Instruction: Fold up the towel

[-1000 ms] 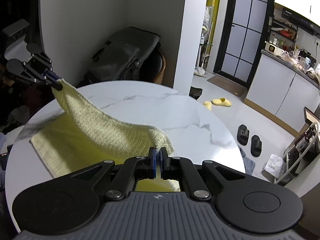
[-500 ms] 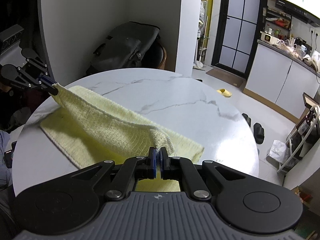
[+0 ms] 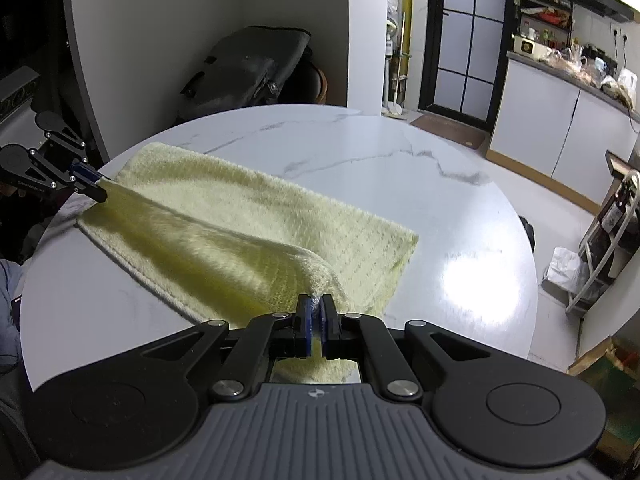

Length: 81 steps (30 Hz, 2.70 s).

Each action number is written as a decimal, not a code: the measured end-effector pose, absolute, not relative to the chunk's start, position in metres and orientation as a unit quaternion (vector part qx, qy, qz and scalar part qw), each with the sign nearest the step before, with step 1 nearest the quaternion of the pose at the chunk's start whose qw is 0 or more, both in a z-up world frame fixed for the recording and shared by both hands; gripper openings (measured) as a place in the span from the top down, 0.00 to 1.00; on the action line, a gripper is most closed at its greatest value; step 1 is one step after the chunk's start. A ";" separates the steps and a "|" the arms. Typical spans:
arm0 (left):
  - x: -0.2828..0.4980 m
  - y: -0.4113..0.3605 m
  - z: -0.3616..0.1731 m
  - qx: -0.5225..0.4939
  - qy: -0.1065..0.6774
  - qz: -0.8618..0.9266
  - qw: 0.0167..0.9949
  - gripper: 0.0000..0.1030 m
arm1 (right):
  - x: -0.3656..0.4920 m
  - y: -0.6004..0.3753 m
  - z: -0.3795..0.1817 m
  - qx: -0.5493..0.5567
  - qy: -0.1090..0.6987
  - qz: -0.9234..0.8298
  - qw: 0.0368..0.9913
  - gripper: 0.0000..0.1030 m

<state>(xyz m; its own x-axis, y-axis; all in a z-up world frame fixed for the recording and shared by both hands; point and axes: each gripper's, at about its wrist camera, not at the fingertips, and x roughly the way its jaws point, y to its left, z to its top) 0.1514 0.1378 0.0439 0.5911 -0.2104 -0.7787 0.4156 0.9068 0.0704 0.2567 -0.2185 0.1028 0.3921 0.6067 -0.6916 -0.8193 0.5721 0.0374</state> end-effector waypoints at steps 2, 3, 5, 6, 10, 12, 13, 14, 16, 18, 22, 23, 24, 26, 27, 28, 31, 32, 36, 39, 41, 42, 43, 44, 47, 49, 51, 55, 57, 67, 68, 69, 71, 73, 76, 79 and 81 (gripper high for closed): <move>0.152 0.142 0.044 0.121 0.418 -0.175 0.883 0.83 | 0.257 -0.221 0.099 -0.152 0.342 0.430 0.821 0.93; 0.151 0.143 0.043 0.121 0.418 -0.175 0.883 0.83 | 0.257 -0.222 0.097 -0.153 0.344 0.430 0.821 0.93; 0.149 0.146 0.043 0.119 0.419 -0.176 0.883 0.82 | 0.256 -0.224 0.095 -0.154 0.345 0.430 0.819 0.93; 0.148 0.148 0.043 0.119 0.419 -0.176 0.883 0.82 | 0.255 -0.224 0.095 -0.155 0.345 0.430 0.819 0.93; 0.149 0.148 0.043 0.121 0.421 -0.173 0.882 0.82 | 0.250 -0.230 0.096 -0.167 0.343 0.422 0.822 0.89; 0.149 0.151 0.044 0.122 0.424 -0.173 0.880 0.82 | 0.248 -0.233 0.098 -0.174 0.341 0.415 0.825 0.86; 0.148 0.152 0.044 0.120 0.426 -0.174 0.880 0.82 | 0.247 -0.237 0.099 -0.174 0.340 0.410 0.828 0.83; 0.148 0.153 0.043 0.119 0.427 -0.175 0.879 0.82 | 0.247 -0.240 0.100 -0.173 0.339 0.406 0.830 0.78; 0.147 0.154 0.041 0.120 0.428 -0.175 0.878 0.82 | 0.246 -0.245 0.100 -0.170 0.340 0.401 0.833 0.75; 0.147 0.156 0.042 0.120 0.431 -0.174 0.877 0.81 | 0.244 -0.249 0.100 -0.168 0.341 0.396 0.836 0.74; 0.147 0.156 0.041 0.125 0.436 -0.170 0.875 0.80 | 0.239 -0.248 0.100 -0.169 0.338 0.401 0.835 0.73; 0.146 0.155 0.040 0.126 0.436 -0.170 0.875 0.80 | 0.238 -0.246 0.100 -0.168 0.335 0.403 0.835 0.72; 0.146 0.154 0.040 0.129 0.436 -0.170 0.874 0.80 | 0.237 -0.245 0.101 -0.167 0.333 0.406 0.835 0.72; 0.144 0.152 0.041 0.133 0.435 -0.170 0.874 0.80 | 0.236 -0.240 0.105 -0.163 0.325 0.411 0.836 0.71; 0.144 0.152 0.041 0.133 0.435 -0.170 0.874 0.80 | 0.237 -0.238 0.106 -0.161 0.323 0.413 0.836 0.70; 0.143 0.151 0.041 0.134 0.435 -0.170 0.874 0.80 | 0.238 -0.234 0.109 -0.159 0.318 0.416 0.837 0.69; 0.142 0.149 0.042 0.136 0.434 -0.168 0.874 0.78 | 0.242 -0.222 0.112 -0.160 0.315 0.422 0.835 0.69; 0.142 0.148 0.042 0.137 0.434 -0.168 0.874 0.78 | 0.245 -0.218 0.111 -0.159 0.320 0.421 0.834 0.69; 0.140 0.145 0.043 0.139 0.433 -0.167 0.875 0.77 | 0.252 -0.206 0.109 -0.154 0.338 0.423 0.827 0.69; 0.138 0.142 0.043 0.141 0.433 -0.166 0.875 0.75 | 0.254 -0.199 0.107 -0.153 0.349 0.437 0.815 0.67; 0.138 0.141 0.043 0.142 0.432 -0.165 0.875 0.75 | 0.255 -0.196 0.103 -0.156 0.357 0.440 0.809 0.66; 0.137 0.140 0.044 0.143 0.432 -0.165 0.875 0.75 | 0.256 -0.195 0.100 -0.157 0.362 0.443 0.805 0.66; 0.137 0.139 0.044 0.144 0.431 -0.164 0.875 0.75 | 0.257 -0.194 0.097 -0.158 0.365 0.447 0.801 0.66; 0.137 0.140 0.043 0.145 0.430 -0.164 0.876 0.74 | 0.255 -0.195 0.097 -0.161 0.360 0.447 0.803 0.72; 0.138 0.141 0.044 0.144 0.432 -0.166 0.875 0.74 | 0.250 -0.198 0.099 -0.172 0.347 0.449 0.805 0.98; 0.140 0.143 0.045 0.143 0.431 -0.165 0.875 0.74 | 0.247 -0.201 0.102 -0.175 0.343 0.453 0.804 0.98; 0.142 0.144 0.046 0.142 0.430 -0.165 0.876 0.74 | 0.243 -0.204 0.105 -0.184 0.339 0.451 0.805 0.99; 0.145 0.141 0.048 0.141 0.424 -0.172 0.878 0.73 | 0.236 -0.216 0.111 -0.186 0.336 0.450 0.806 0.98; 0.147 0.140 0.047 0.140 0.422 -0.175 0.878 0.73 | 0.234 -0.220 0.112 -0.184 0.338 0.450 0.806 0.98; 0.151 0.137 0.042 0.137 0.424 -0.185 0.876 0.71 | 0.236 -0.226 0.116 -0.161 0.349 0.432 0.816 0.85; 0.150 0.136 0.042 0.137 0.424 -0.186 0.876 0.71 | 0.238 -0.223 0.116 -0.157 0.351 0.431 0.816 0.69; 0.150 0.136 0.042 0.137 0.424 -0.186 0.876 0.71 | 0.240 -0.220 0.116 -0.156 0.353 0.432 0.815 0.61; 0.149 0.136 0.042 0.140 0.426 -0.186 0.874 0.69 | 0.241 -0.214 0.112 -0.158 0.358 0.436 0.810 0.52; 0.147 0.136 0.041 0.142 0.428 -0.184 0.874 0.66 | 0.243 -0.209 0.108 -0.164 0.360 0.437 0.808 0.52; 0.144 0.137 0.041 0.144 0.432 -0.178 0.873 0.66 | 0.247 -0.205 0.102 -0.159 0.362 0.445 0.803 0.52; 0.142 0.138 0.043 0.145 0.433 -0.176 0.872 0.66 | 0.249 -0.203 0.098 -0.157 0.365 0.453 0.798 0.59; 0.141 0.139 0.043 0.145 0.433 -0.175 0.872 0.66 | 0.247 -0.204 0.097 -0.162 0.359 0.455 0.798 0.82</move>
